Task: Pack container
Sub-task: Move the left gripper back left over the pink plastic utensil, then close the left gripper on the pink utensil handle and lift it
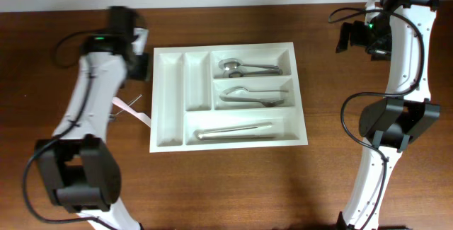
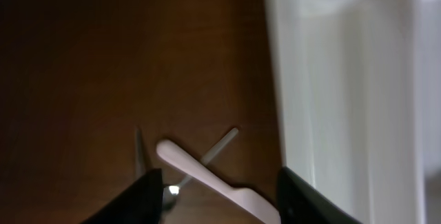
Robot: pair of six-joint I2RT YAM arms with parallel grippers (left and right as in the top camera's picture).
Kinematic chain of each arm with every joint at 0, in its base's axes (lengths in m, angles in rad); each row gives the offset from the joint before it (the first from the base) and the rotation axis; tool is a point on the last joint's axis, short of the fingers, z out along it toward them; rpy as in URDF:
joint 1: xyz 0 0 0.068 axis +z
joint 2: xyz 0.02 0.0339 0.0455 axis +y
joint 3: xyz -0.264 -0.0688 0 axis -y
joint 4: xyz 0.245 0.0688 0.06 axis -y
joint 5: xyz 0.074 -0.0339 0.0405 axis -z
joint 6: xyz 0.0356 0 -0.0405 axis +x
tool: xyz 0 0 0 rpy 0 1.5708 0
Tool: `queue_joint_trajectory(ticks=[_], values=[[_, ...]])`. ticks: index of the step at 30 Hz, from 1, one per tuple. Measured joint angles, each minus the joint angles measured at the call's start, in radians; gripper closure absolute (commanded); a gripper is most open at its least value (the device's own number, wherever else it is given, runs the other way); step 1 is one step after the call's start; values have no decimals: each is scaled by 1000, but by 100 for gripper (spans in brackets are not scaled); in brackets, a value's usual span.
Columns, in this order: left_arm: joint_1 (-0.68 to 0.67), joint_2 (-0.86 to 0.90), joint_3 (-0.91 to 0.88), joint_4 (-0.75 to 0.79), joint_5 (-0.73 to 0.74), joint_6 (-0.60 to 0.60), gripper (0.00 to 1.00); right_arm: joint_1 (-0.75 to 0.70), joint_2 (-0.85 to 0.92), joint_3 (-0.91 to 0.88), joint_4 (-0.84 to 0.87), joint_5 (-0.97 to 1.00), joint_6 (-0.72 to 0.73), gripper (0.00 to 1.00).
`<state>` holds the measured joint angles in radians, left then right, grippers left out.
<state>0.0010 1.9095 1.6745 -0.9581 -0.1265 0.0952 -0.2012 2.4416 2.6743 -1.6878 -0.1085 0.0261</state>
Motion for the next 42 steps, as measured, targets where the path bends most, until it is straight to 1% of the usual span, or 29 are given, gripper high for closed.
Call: queue_joint_trajectory(ticks=[4, 8, 10, 12, 17, 21, 29, 37, 42], values=[[86, 0, -1, -34, 163, -44, 45, 0, 0, 0, 0, 0, 0, 1], [121, 0, -34, 1, 233, -80, 47, 0, 0, 0, 0, 0, 0, 1], [129, 0, -79, 39, 224, -129, 47, 0, 0, 0, 0, 0, 0, 1], [136, 0, -143, 74, 192, -206, 46, 0, 0, 0, 0, 0, 0, 1], [151, 32, -283, 188, 103, -396, 41, 0, 0, 0, 0, 0, 1, 1], [151, 66, -335, 259, 80, -483, 37, 0, 0, 0, 0, 0, 0, 1], [151, 72, -352, 318, 53, -549, 39, 0, 0, 0, 0, 0, 1, 1], [151, 81, -352, 340, 16, -565, 39, 0, 0, 0, 0, 0, 0, 1], [151, 124, -349, 348, -9, -589, 39, 0, 0, 0, 0, 0, 1, 1]])
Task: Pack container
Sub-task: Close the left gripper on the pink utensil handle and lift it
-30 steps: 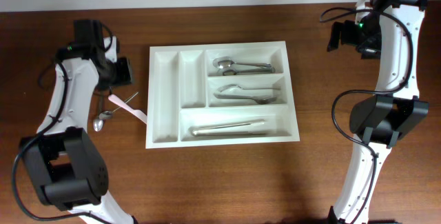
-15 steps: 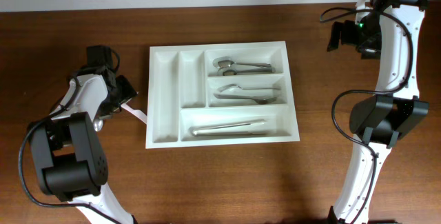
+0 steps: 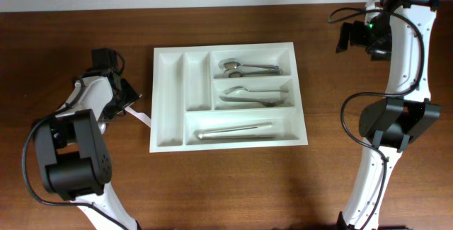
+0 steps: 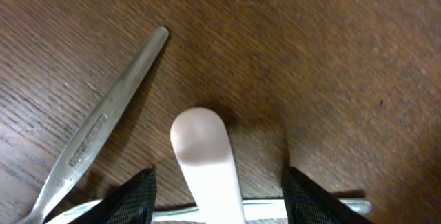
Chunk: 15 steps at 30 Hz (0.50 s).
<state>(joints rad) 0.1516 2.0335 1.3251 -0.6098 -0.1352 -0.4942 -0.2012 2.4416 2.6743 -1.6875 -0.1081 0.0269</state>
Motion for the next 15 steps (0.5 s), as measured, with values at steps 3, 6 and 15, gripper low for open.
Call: queue_joint_trajectory(ticks=[3, 6, 15], values=[[0, 5, 4, 2, -8, -13, 48, 0, 0, 0, 0, 0, 0, 1], [0, 18, 16, 7, -19, -28, 66, 0, 0, 0, 0, 0, -1, 1], [2, 26, 25, 13, -24, -31, 81, 0, 0, 0, 0, 0, 0, 1]])
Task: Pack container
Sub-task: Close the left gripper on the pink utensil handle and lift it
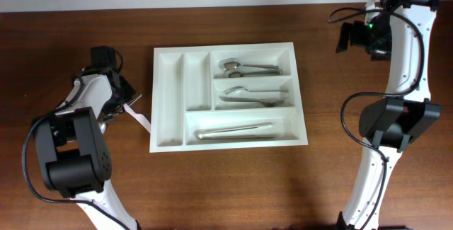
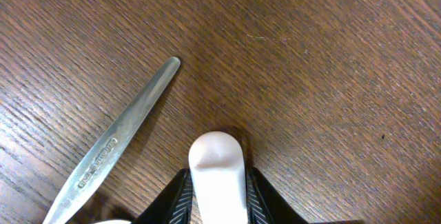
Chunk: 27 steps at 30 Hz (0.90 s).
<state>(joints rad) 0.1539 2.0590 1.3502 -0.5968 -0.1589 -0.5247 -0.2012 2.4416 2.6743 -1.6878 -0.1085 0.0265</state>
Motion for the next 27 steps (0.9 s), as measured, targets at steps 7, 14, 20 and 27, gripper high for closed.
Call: queue_joint_trajectory(ticks=[7, 14, 20, 27], values=[[0, 0, 2, 0, 2, -5, 98, 0, 0, 0, 0, 0, 0, 1], [0, 0, 2, 0, 2, -5, 98, 0, 0, 0, 0, 0, -1, 1], [0, 1, 6, -5, 2, -5, 98, 0, 0, 0, 0, 0, 0, 1], [0, 31, 72, -89, 13, -3, 98, 0, 0, 0, 0, 0, 0, 1]])
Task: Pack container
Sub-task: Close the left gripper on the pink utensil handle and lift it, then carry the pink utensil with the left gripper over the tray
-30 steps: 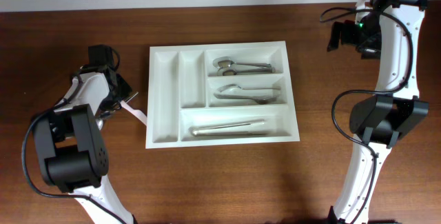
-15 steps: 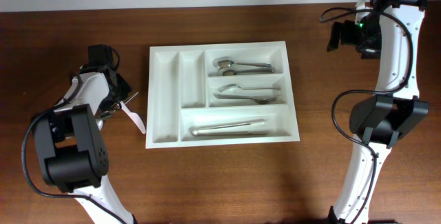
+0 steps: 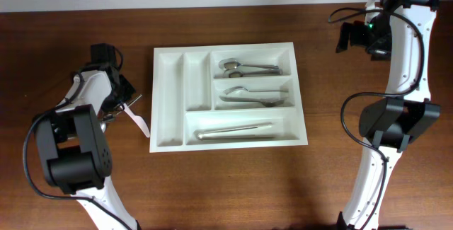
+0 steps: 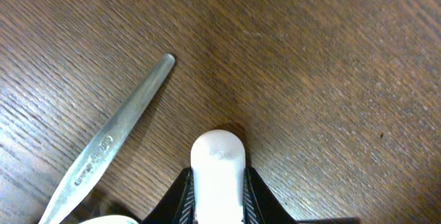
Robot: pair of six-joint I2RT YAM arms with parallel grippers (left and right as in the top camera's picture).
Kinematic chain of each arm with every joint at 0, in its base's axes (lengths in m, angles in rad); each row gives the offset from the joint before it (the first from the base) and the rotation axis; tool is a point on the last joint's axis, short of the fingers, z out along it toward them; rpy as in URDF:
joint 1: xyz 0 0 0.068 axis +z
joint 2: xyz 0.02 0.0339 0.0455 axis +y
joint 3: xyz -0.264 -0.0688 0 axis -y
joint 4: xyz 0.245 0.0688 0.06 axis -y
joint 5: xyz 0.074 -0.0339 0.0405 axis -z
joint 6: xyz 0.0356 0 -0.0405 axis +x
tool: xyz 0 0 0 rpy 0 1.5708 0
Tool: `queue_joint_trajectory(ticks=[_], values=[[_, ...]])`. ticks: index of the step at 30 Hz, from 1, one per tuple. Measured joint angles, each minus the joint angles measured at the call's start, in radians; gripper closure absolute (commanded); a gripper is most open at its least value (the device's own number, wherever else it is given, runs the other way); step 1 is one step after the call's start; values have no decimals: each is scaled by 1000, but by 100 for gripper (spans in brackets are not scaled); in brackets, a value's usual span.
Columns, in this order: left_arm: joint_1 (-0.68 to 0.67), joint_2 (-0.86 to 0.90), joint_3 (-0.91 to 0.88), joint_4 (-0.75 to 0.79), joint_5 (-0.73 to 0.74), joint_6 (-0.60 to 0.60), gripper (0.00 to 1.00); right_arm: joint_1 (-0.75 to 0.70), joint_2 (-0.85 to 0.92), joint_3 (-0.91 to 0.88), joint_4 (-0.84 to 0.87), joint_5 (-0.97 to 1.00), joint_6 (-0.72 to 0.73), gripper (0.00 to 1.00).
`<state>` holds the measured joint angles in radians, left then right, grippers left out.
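The white cutlery tray (image 3: 170, 81) lies mid-table with metal pieces in its three right compartments. Left of it, my left gripper (image 3: 117, 102) is shut on a white plastic utensil (image 3: 138, 119) whose free end points toward the tray's left wall. The left wrist view shows that white plastic utensil (image 4: 218, 176) clamped between both fingers (image 4: 180, 200), its rounded end just over the wood. A metal utensil handle (image 4: 110, 141) lies beside it on the table. My right gripper (image 3: 347, 37) hangs far off at the back right; its jaws are too small to read.
The tray holds a spoon (image 3: 248, 66) in the top right slot, another metal piece (image 3: 251, 95) in the middle slot and a long knife (image 3: 233, 131) in the bottom slot. Its two left slots (image 3: 170, 95) hold nothing. Cables hang beside the right arm.
The left gripper stays shut on the white utensil. The utensil's free end has swung slightly, now pointing more down along the tray's left wall. The right arm has not moved.
At first my left gripper hung open above the loose cutlery left of the tray. It then stood low with its open fingers either side of the white utensil. After that it was shut on the utensil, and it still holds it.
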<state>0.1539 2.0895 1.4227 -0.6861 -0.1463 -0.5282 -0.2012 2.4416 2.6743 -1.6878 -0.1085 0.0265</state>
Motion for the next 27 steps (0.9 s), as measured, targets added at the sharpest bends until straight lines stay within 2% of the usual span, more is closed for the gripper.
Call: queue_joint_trajectory(ticks=[9, 27], values=[[0, 41, 105, -123, 34, 13, 98, 0, 0, 0, 0, 0, 0, 1], [0, 45, 237, -212, 22, 60, 98, 0, 0, 0, 0, 0, 0, 1]])
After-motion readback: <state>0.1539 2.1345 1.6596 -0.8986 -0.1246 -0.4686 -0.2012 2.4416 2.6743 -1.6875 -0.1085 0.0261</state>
